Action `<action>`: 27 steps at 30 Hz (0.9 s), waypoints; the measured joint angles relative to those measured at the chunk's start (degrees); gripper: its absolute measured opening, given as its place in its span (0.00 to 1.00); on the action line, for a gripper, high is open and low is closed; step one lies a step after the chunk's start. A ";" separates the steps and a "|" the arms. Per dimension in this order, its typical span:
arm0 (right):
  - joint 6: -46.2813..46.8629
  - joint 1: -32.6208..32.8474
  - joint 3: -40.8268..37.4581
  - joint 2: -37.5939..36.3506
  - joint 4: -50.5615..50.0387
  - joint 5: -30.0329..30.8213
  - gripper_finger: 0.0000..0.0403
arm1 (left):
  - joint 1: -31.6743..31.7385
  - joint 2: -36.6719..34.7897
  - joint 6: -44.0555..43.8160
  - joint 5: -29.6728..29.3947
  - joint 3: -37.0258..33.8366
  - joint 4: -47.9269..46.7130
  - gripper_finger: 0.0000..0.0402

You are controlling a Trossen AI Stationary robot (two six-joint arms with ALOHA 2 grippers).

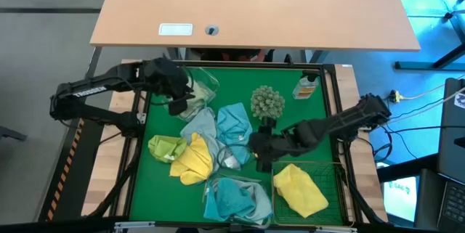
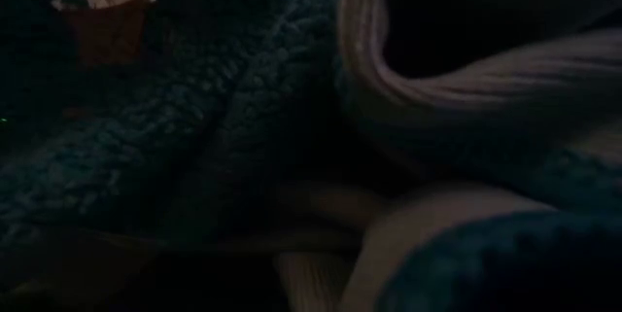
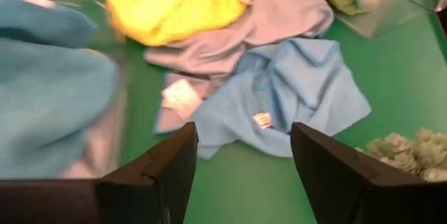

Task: Sort microfiber towel by color & place in baskets
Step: Put the blue microfiber cloth into the bottom transparent bin

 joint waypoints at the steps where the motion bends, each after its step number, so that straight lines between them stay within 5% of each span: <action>1: -0.90 -0.71 -0.89 0.13 0.91 -0.16 0.57 | -0.88 0.00 0.00 0.00 0.00 -0.02 0.27; 14: -10.13 -9.43 -10.12 6.60 11.76 -4.76 0.57 | -7.02 0.07 -0.02 -1.18 0.00 0.75 0.27; 27: -12.83 -16.43 -10.47 17.31 15.78 -6.60 0.57 | -8.93 0.37 -0.02 -3.68 0.00 0.92 0.27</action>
